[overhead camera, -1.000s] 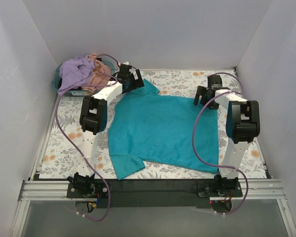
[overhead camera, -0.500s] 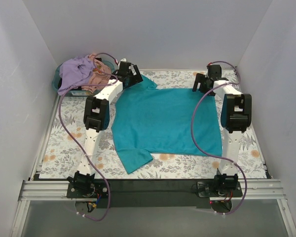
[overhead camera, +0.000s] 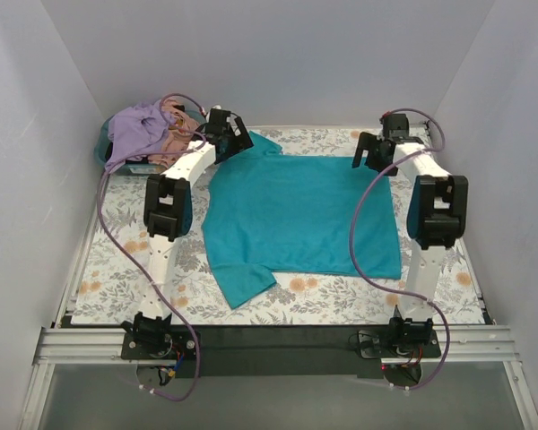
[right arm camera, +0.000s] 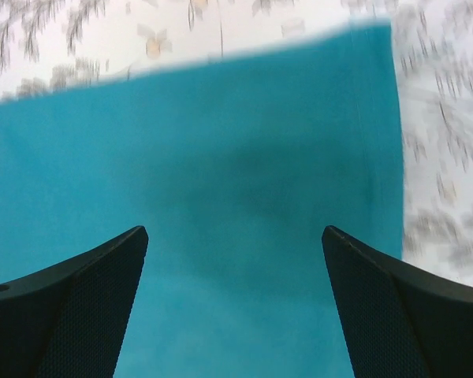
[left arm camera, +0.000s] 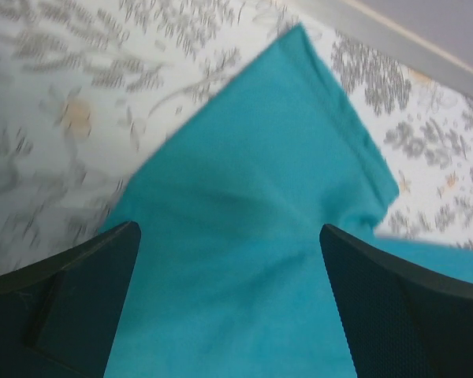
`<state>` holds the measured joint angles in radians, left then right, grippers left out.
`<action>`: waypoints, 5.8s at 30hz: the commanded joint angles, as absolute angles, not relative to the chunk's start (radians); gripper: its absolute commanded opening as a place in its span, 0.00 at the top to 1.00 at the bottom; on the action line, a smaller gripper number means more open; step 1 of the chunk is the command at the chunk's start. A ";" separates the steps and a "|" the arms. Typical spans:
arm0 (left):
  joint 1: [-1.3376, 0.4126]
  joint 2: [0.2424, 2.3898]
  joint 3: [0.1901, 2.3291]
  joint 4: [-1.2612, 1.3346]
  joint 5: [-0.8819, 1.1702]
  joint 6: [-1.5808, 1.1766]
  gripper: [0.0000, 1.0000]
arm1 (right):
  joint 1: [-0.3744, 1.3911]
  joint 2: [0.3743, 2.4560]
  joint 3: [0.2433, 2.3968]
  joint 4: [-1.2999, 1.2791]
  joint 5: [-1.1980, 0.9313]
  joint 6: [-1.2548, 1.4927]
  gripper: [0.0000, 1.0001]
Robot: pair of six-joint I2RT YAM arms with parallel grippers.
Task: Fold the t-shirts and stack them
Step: Flatten the tshirt out, then fold the tshirt
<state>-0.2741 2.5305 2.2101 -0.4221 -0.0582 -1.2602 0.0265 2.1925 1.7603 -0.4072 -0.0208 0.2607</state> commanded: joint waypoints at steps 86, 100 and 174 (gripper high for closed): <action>-0.796 0.997 0.614 -0.549 -0.109 -1.899 1.00 | 0.031 0.661 0.256 -0.393 0.081 0.710 0.99; -0.733 1.093 0.758 -0.497 -0.190 -1.807 1.00 | 0.031 0.768 0.376 -0.361 0.074 0.621 0.99; -0.295 1.620 0.770 -0.225 0.150 -1.531 0.02 | 0.032 1.491 0.678 -0.133 -0.094 0.336 0.02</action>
<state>-0.2901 1.6604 0.8677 -0.1204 0.1829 -1.5108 0.0284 1.5227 0.7586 -0.0891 -0.0933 0.3260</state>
